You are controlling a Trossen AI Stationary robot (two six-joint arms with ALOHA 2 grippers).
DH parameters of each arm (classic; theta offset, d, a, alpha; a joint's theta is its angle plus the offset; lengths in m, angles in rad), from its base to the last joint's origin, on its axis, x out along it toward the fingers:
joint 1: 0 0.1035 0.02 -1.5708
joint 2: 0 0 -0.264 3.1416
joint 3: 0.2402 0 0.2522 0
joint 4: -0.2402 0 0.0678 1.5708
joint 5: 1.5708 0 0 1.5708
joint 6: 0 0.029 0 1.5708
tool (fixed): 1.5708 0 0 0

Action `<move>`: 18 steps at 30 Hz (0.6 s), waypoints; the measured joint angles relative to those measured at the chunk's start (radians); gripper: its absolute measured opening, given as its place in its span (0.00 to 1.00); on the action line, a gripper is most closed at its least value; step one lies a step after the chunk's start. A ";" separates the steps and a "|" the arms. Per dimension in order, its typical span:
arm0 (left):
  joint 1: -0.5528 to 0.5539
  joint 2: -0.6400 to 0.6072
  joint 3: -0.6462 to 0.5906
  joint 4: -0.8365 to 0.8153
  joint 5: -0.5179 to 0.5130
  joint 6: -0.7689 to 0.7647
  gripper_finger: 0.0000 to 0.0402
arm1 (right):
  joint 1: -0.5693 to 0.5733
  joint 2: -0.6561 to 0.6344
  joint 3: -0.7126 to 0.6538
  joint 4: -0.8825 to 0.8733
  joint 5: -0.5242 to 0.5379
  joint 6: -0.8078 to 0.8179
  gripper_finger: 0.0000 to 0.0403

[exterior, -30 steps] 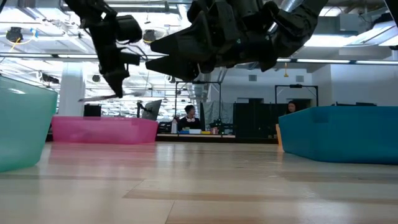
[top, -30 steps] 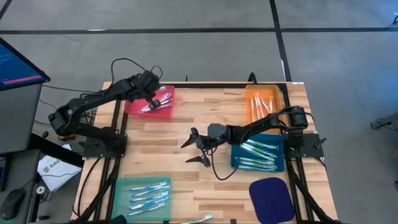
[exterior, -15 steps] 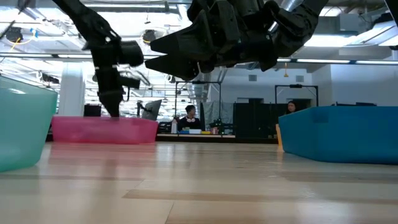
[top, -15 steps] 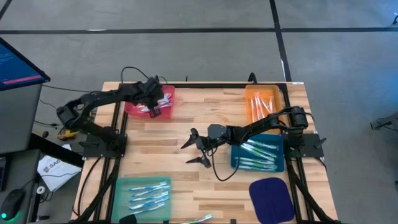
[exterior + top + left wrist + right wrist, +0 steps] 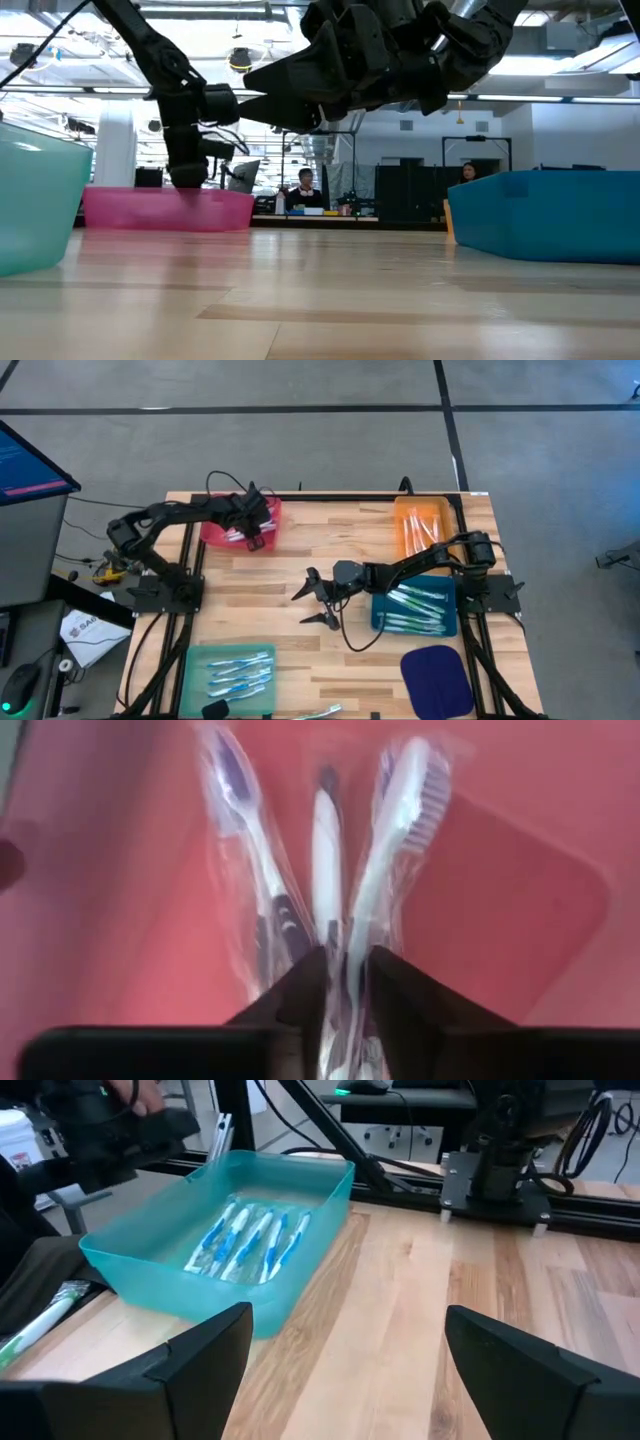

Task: Pick & Place Toothbrushes
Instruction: Put the violet toothbrush into the pink bin, then put the green toothbrush into the blue bin

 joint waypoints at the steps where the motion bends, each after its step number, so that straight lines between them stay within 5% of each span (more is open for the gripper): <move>1: 0.000 -0.009 0.000 0.002 0.000 0.000 0.20 | 0.001 0.000 0.000 -0.004 0.001 0.000 0.81; 12: -0.001 -0.151 0.000 -0.013 -0.098 -0.113 0.58 | 0.006 0.000 0.000 -0.009 0.000 0.000 0.81; 18: -0.036 -0.325 0.000 -0.010 -0.098 -0.180 0.69 | 0.045 0.000 0.000 0.024 -0.001 -0.038 0.81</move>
